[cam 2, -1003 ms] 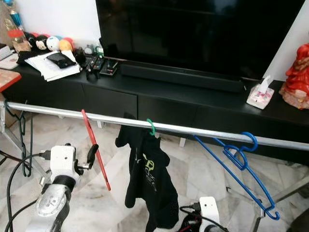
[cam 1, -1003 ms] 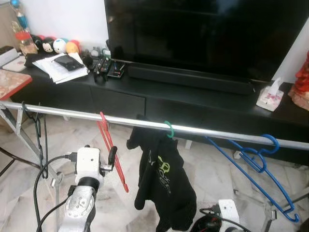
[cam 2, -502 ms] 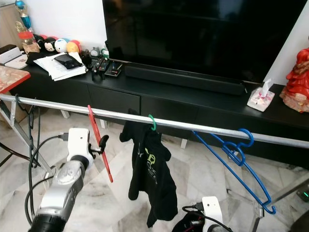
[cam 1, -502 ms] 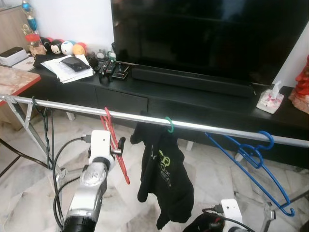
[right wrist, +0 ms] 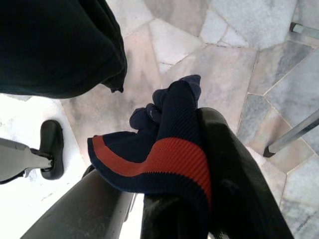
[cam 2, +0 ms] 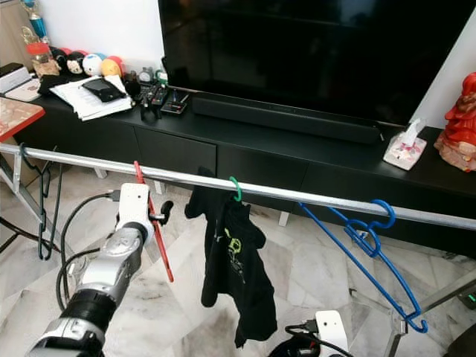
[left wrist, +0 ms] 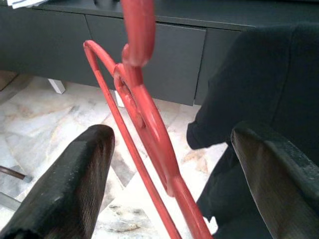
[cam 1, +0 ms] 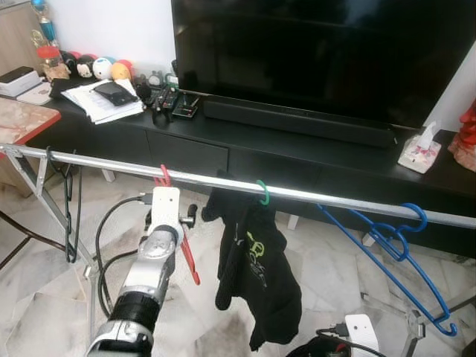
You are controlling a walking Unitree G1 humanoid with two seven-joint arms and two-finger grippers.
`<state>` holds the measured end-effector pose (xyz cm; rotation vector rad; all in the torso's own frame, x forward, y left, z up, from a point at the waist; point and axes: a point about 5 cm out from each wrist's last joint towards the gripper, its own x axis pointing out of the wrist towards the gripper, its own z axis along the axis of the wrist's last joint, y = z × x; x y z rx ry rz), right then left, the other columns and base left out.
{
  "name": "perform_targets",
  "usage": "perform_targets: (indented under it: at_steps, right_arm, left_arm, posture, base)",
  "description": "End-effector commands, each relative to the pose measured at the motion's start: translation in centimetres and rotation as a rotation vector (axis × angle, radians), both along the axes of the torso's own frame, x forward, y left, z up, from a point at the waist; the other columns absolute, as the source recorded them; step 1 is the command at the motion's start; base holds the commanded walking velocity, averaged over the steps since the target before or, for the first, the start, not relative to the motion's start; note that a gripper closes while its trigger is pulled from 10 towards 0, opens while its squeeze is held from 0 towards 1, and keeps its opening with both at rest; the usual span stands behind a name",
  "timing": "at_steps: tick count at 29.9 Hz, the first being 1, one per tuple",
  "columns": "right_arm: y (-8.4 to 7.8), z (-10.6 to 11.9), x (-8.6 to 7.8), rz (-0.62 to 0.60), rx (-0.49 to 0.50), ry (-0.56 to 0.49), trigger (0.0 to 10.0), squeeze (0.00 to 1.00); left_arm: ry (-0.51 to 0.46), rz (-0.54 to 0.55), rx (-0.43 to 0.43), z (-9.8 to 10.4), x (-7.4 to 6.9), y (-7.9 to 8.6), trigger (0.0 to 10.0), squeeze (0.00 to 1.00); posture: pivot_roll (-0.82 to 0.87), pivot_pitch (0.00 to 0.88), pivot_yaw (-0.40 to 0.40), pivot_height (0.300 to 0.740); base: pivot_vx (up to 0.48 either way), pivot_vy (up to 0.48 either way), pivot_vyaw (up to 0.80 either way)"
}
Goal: Hang hanger
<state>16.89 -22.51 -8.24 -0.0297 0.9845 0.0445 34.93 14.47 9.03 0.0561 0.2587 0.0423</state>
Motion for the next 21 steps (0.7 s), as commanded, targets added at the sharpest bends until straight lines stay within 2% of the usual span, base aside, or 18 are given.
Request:
perform_targets:
  at_steps: [1,4,5,7,8,10,11,21]
  right_arm:
    - [-0.3,0.2,0.3,-0.009,-0.006,-0.014,10.0,0.0]
    - [0.0,0.3,0.7,-0.003,-0.003,-0.021,10.0,0.0]
    - [0.1,0.3,0.8,-0.001,-0.002,-0.022,10.0,0.0]
    - [0.1,0.3,0.8,-0.001,-0.002,-0.022,10.0,0.0]
    - [0.3,0.4,1.0,0.002,0.0,-0.027,10.0,0.0]
    - [0.4,0.4,1.1,0.003,0.001,-0.03,10.0,0.0]
    - [0.5,0.4,1.2,0.004,0.003,-0.033,10.0,0.0]
    - [0.9,0.5,1.5,0.019,0.017,-0.051,10.0,0.0]
  left_arm:
    - [-0.007,0.033,-0.002,0.3,0.4,0.0,10.0,0.0]
    - [-0.004,0.058,0.006,0.3,0.7,0.3,10.0,0.0]
    - [-0.002,0.062,0.008,0.3,0.7,0.4,9.6,0.0]
    - [-0.002,0.062,0.008,0.3,0.7,0.4,9.6,0.0]
    - [0.003,0.069,0.008,0.1,0.7,0.4,1.2,0.0]
    - [0.007,0.072,0.008,0.0,0.7,0.4,1.2,0.0]
    - [0.014,0.069,0.009,-0.2,0.6,0.4,0.0,0.0]
    - [0.019,0.083,0.016,-0.3,0.8,0.4,0.0,0.0]
  posture:
    - [0.01,0.0,-0.085,0.74]
    - [0.01,0.0,-0.084,0.74]
    - [0.01,0.0,-0.084,0.74]
    - [0.01,0.0,-0.084,0.74]
    - [0.01,0.0,-0.083,0.74]
    - [0.01,0.0,-0.082,0.74]
    - [0.01,0.0,-0.082,0.74]
    - [0.01,0.0,-0.084,0.74]
  base:
    - [0.0,0.0,0.0]
    - [0.0,0.0,0.0]
    - [0.0,0.0,0.0]
    - [0.0,0.0,0.0]
    - [0.0,0.0,0.0]
    - [0.0,0.0,0.0]
    - [0.0,0.0,0.0]
    - [0.0,0.0,0.0]
